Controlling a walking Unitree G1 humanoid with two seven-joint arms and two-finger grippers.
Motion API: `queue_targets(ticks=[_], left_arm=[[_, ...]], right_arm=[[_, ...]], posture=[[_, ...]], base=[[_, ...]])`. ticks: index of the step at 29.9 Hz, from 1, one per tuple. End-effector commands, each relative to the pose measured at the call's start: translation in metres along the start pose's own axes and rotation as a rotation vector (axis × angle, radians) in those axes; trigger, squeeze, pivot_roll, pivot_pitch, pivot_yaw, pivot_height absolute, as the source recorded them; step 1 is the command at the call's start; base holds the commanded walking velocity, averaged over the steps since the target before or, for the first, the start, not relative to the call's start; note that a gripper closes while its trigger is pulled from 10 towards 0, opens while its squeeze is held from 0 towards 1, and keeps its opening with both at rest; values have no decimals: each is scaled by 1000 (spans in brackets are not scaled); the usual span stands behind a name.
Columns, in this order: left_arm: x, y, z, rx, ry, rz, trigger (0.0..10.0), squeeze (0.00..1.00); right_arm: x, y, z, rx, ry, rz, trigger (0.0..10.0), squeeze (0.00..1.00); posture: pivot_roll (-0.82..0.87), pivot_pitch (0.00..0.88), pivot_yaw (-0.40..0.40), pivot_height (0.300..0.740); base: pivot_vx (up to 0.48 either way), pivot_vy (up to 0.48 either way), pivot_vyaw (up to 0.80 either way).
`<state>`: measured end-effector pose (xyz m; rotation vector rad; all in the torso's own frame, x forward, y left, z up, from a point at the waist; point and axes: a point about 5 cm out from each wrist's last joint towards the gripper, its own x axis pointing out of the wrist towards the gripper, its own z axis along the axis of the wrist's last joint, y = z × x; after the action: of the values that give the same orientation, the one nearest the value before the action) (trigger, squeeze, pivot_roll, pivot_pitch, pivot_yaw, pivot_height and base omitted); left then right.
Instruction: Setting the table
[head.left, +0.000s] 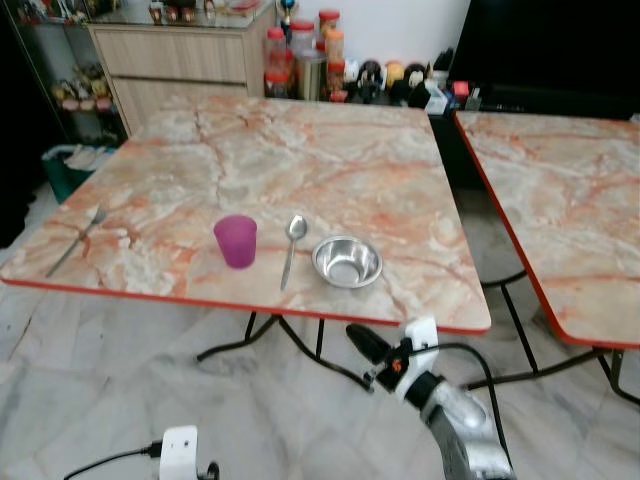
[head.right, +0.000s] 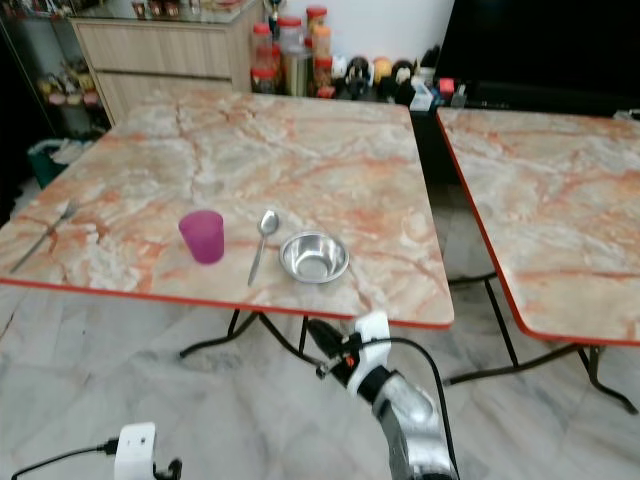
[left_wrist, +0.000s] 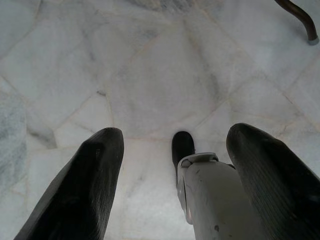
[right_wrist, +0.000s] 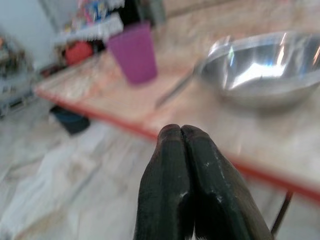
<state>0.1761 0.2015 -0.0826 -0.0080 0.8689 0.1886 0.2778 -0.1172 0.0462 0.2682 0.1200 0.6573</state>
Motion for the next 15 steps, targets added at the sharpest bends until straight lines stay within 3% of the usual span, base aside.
queue_targets(ticks=[1,4,6,15], left_arm=[[-1,0,-5,-7,23,8,10000,0],[-1,0,-4,-7,21,6,10000,0],[0,0,-3,-7,20,6,10000,0],[1,-3,5,-25,-13,-4,10000,0]], right_arm=[[7,-6,22,9,-87,-57,10000,0],[14,-20,44,20,-177,-217,10000,0],[15,-22,47,22,-185,-244,10000,0],[26,-35,39,-13,-71,-407,10000,0]], posture=[[-25,0,-39,740],[-27,0,-39,740],[-27,0,-39,740],[-21,0,-37,740]], base=[[0,0,0],[0,0,0],[0,0,0],[0,0,0]])
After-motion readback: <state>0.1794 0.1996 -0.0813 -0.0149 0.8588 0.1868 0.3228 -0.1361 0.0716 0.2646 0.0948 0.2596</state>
